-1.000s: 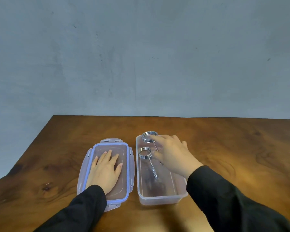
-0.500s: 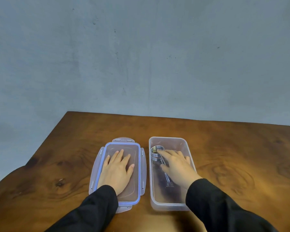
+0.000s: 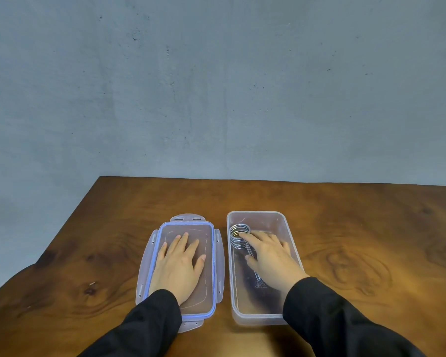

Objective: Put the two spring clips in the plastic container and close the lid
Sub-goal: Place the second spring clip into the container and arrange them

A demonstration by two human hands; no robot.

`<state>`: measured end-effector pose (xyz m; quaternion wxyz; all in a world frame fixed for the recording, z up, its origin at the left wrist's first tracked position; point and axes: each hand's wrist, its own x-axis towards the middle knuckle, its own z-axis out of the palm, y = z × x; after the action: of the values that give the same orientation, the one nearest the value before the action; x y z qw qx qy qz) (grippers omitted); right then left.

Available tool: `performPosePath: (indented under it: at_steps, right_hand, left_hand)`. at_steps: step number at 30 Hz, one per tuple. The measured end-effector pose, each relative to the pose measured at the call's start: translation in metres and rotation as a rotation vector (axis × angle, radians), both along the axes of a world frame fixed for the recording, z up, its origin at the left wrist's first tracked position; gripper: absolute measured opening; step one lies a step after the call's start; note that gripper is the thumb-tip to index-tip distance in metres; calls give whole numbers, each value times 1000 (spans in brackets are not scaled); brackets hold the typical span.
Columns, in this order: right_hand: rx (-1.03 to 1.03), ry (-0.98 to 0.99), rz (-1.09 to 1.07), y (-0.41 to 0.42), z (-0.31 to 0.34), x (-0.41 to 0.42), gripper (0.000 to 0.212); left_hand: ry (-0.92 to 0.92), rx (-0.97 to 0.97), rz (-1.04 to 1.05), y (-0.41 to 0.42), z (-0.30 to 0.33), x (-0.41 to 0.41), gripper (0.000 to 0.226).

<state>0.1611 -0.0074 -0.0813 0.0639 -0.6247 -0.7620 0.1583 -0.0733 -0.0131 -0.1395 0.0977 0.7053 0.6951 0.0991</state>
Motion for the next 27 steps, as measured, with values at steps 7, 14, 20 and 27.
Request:
performPosePath:
  at_steps: [7,14,20,27]
  right_hand:
    - [4,-9,-24,-1,4,-2,71]
    - [247,332,-106,-8,28,19,50]
    - [291,408,-284,-18,18,66,43]
    - [61,544,-410,-36,-4,80,53]
  left_hand:
    - [3,-19,4,0,2,1,59]
    - [-28,-27,12,-2,6,2,57]
    - [-166,-25,25,-1,21,-1,43]
    - [-123,-128,14,-5,48,40,34]
